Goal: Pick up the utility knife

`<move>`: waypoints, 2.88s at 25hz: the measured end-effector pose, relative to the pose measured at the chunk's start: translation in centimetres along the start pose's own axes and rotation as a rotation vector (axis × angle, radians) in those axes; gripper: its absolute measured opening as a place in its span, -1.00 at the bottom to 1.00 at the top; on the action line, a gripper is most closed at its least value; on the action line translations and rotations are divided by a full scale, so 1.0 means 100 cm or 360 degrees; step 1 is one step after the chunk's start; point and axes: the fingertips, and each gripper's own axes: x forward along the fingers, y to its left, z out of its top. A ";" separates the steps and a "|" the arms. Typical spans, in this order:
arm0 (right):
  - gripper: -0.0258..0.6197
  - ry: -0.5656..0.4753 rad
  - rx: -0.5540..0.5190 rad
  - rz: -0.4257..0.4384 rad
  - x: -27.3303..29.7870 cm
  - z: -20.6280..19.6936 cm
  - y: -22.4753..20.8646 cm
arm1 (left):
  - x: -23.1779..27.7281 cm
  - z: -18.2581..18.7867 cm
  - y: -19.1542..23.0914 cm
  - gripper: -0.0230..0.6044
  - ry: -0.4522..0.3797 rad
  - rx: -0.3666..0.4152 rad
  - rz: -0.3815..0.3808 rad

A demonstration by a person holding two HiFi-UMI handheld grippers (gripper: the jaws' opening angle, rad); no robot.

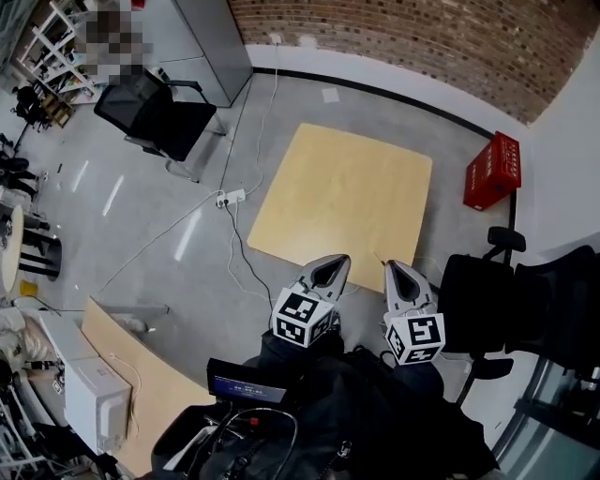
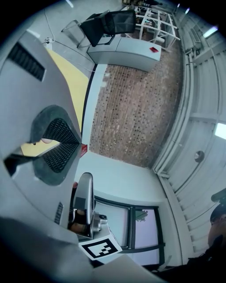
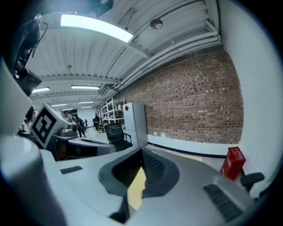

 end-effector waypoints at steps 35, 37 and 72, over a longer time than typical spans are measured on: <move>-0.91 0.0833 -0.0033 0.0231 0.084 -0.256 -0.076 | 0.071 -0.238 0.064 -0.93 0.0766 -0.0316 0.0311; -0.91 0.0865 -0.0058 0.0242 0.086 -0.264 -0.078 | 0.070 -0.246 0.065 -0.93 0.0803 -0.0322 0.0311; -0.68 0.1333 -0.0384 0.0336 0.131 -0.363 -0.111 | 0.040 -0.300 0.077 -0.93 0.0927 -0.0416 0.0349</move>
